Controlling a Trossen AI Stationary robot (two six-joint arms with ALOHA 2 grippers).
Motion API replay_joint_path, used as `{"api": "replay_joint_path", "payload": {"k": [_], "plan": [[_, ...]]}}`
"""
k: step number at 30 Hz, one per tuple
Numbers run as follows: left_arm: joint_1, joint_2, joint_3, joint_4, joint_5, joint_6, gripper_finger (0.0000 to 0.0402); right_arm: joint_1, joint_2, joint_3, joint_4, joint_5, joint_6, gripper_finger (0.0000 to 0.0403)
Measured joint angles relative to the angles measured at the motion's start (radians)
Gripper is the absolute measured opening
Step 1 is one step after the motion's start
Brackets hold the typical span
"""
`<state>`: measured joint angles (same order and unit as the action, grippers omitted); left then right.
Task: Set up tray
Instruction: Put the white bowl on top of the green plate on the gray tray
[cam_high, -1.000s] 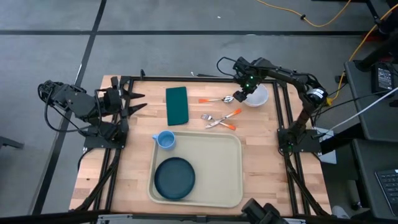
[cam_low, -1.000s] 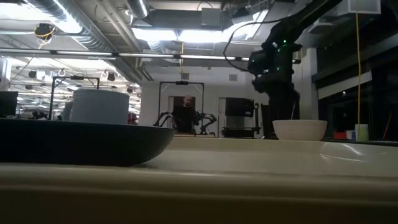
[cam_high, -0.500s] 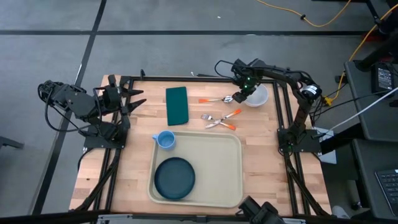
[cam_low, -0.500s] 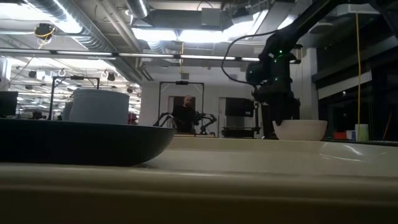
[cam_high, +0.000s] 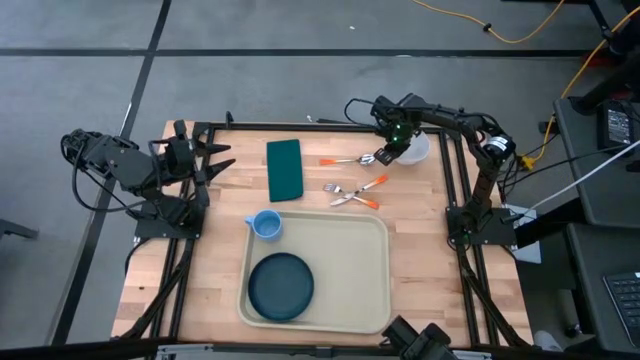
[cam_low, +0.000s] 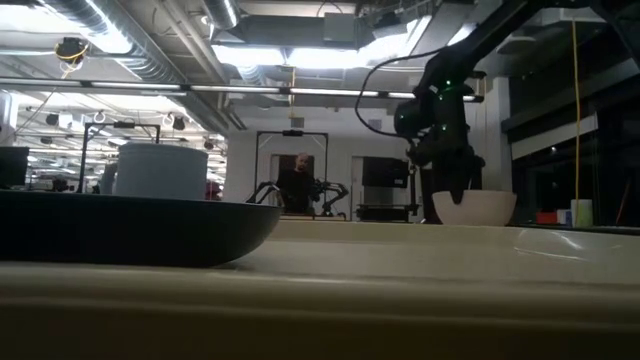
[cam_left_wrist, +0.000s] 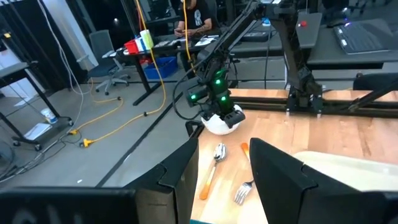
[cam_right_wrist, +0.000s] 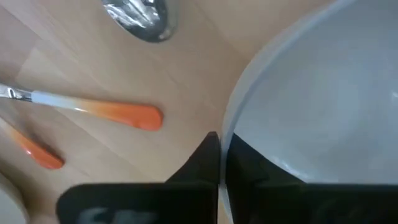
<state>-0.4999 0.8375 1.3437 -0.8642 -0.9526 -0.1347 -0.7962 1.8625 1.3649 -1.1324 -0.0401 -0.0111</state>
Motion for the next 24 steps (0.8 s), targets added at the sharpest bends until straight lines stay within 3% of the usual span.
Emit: {"api": "replay_joint_path", "payload": {"k": [13, 24], "plan": [[0.000, 0.000, 0.000, 0.000, 0.003, 0.007, 0.0139, 0.055, -0.153, 0.266, -0.246, 0.021, -0.014, 0.0010], [0.000, 0.000, 0.000, 0.000, 0.004, 0.017, 0.0139, 0.350, -0.210, 0.530, -0.393, 0.012, 0.088, 0.0010]]}}
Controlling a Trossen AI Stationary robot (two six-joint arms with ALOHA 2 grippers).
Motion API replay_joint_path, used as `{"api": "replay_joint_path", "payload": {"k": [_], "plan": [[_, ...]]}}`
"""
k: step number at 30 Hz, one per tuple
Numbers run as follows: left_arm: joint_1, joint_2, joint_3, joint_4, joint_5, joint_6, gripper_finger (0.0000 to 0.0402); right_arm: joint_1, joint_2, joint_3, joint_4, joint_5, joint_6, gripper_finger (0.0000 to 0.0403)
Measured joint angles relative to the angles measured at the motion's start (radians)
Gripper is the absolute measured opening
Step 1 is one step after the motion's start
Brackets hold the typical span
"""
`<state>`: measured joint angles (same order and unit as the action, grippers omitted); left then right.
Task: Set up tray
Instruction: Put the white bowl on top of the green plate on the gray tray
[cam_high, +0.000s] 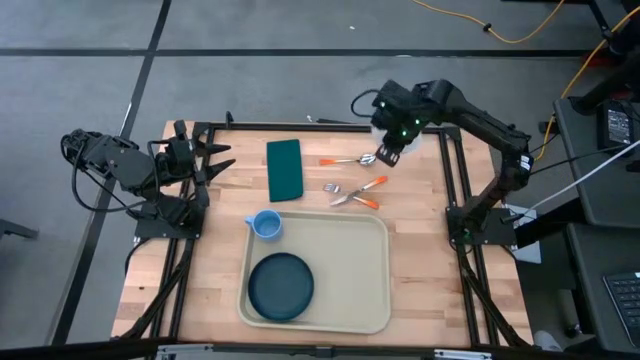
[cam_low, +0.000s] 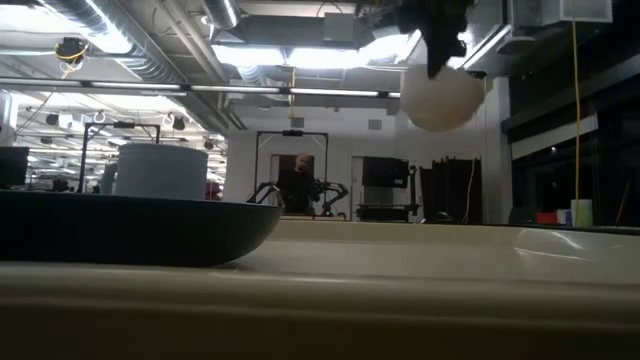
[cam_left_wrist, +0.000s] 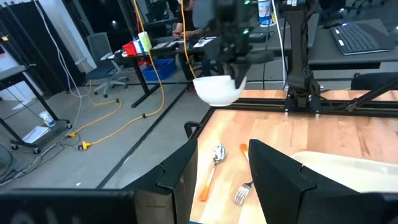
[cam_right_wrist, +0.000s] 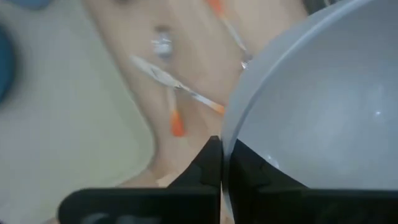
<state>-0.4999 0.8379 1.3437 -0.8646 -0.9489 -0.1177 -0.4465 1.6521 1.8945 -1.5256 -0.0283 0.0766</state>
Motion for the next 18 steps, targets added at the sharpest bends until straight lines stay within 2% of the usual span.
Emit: {"api": "replay_joint_path", "payload": {"k": [7, 11, 18], "plan": [[0.000, 0.000, 0.000, 0.000, 0.000, 0.016, 0.0139, 0.161, 0.008, 0.010, 0.064, -0.007, 0.080, 0.0010], [0.000, 0.000, 0.000, 0.000, 0.000, 0.035, 0.0139, 0.233, 0.025, 0.010, 0.108, -0.056, 0.114, 0.0010], [0.000, 0.000, 0.000, 0.000, 0.001, 0.028, 0.0139, 0.365, 0.096, 0.009, 0.159, -0.080, 0.132, 0.0010]]}}
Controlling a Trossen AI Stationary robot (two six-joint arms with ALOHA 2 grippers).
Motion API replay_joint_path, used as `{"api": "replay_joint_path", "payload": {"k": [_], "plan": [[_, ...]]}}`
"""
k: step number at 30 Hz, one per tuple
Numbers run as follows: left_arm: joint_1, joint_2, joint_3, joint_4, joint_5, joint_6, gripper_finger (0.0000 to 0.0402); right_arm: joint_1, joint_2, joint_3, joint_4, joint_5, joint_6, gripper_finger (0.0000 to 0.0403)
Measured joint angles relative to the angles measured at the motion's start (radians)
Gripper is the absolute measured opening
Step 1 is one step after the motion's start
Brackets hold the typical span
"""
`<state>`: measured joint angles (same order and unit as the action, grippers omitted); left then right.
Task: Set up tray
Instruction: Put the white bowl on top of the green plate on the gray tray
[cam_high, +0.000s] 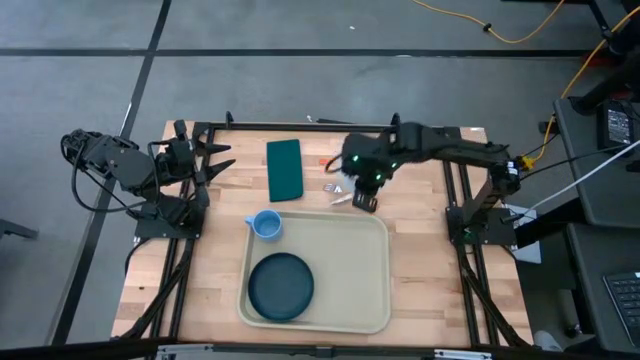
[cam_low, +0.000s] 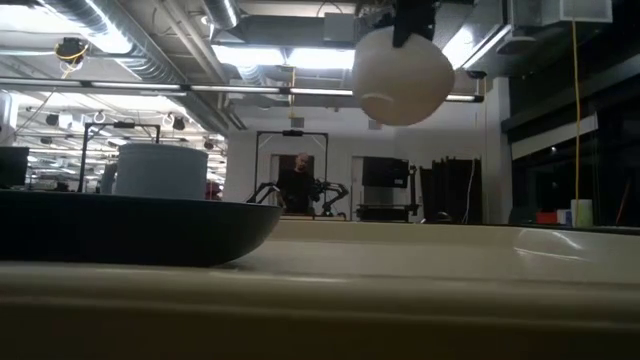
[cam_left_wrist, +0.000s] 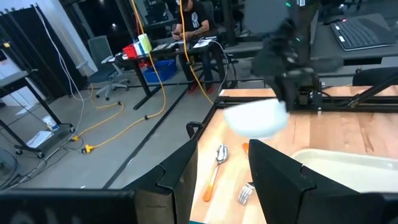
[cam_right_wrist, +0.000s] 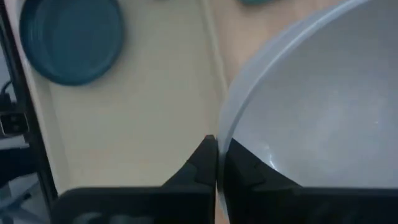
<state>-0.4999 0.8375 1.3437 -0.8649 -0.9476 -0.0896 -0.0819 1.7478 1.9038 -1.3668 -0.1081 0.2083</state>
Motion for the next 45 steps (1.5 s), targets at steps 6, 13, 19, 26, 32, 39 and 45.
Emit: {"api": "replay_joint_path", "payload": {"k": [6, 13, 19, 26, 32, 39, 45], "plan": [[0.000, 0.000, 0.000, 0.000, 0.002, -0.001, 0.0139, 0.096, 0.108, 0.000, 0.076, -0.074, -0.049, 0.0010], [0.000, 0.000, 0.000, 0.000, 0.002, -0.002, 0.0139, 0.176, 0.247, 0.000, 0.245, -0.127, -0.037, 0.0010], [0.000, 0.000, 0.000, 0.000, 0.003, -0.005, 0.0139, 0.217, 0.319, 0.000, 0.322, -0.131, 0.002, 0.0010], [0.000, 0.000, 0.000, -0.028, 0.007, -0.004, 0.0139, 0.263, 0.328, 0.022, 0.317, -0.128, 0.080, 0.0010], [0.000, 0.000, 0.000, -0.040, 0.030, -0.001, 0.0139, 0.306, 0.327, 0.153, 0.301, -0.094, 0.102, 0.0010], [0.000, -0.002, 0.000, -0.039, 0.056, -0.002, 0.0139, 0.339, 0.327, 0.278, 0.301, -0.086, 0.073, 0.0010], [0.000, -0.004, 0.000, -0.038, 0.102, -0.005, 0.0139, 0.366, 0.326, 0.293, 0.270, -0.120, 0.019, 0.0010]]}}
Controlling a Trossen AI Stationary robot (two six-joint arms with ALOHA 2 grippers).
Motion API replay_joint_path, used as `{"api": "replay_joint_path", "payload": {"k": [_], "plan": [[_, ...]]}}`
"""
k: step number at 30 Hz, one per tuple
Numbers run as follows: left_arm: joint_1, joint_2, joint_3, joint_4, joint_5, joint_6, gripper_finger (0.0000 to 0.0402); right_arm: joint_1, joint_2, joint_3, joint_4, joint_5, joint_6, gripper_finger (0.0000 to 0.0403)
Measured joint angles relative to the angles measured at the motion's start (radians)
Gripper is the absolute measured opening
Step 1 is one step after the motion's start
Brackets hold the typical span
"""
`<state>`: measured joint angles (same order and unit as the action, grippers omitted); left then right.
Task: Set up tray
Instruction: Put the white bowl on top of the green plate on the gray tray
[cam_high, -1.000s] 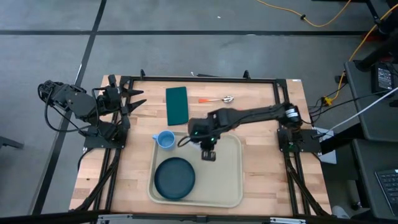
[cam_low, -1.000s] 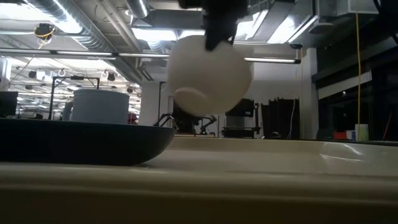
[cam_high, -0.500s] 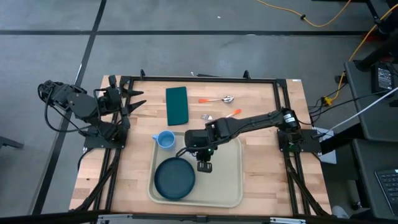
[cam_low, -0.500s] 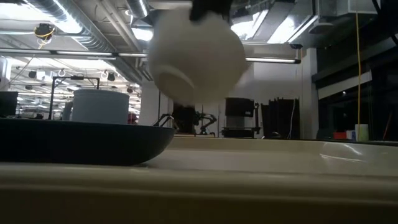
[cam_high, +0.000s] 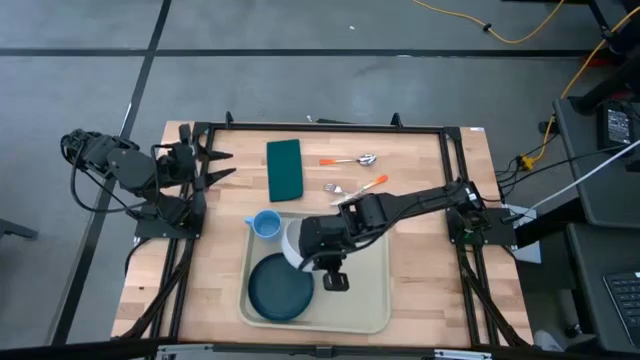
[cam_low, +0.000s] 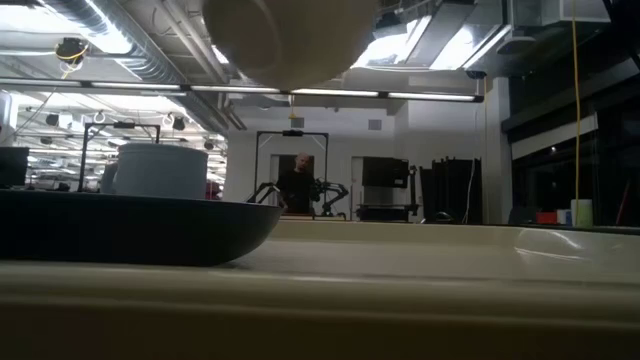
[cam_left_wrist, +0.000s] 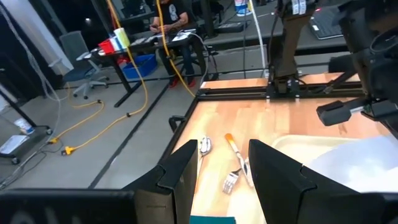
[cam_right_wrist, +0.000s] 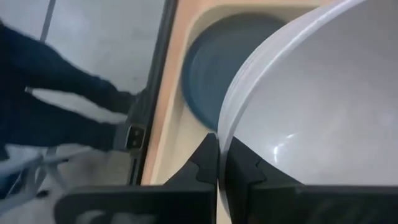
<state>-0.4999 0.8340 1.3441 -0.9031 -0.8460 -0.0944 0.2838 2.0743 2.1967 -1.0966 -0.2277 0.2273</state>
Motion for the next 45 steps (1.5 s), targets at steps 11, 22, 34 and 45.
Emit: {"api": "replay_joint_path", "payload": {"k": [11, 22, 34, 45], "plan": [[0.000, -0.001, 0.000, 0.001, 0.037, -0.015, 0.0139, 0.028, 0.000, 0.000, -0.047, -0.003, -0.177, 0.0010], [0.000, -0.001, 0.000, 0.001, 0.008, -0.104, 0.0139, 0.023, 0.110, -0.013, -0.135, -0.080, -0.341, 0.0010], [0.000, -0.001, 0.000, 0.001, -0.062, -0.105, 0.0139, 0.034, 0.167, 0.073, -0.117, -0.080, -0.426, 0.0010], [0.000, -0.001, 0.000, -0.001, -0.078, -0.103, 0.0139, 0.018, 0.166, 0.154, 0.115, -0.128, -0.220, 0.0010]]}}
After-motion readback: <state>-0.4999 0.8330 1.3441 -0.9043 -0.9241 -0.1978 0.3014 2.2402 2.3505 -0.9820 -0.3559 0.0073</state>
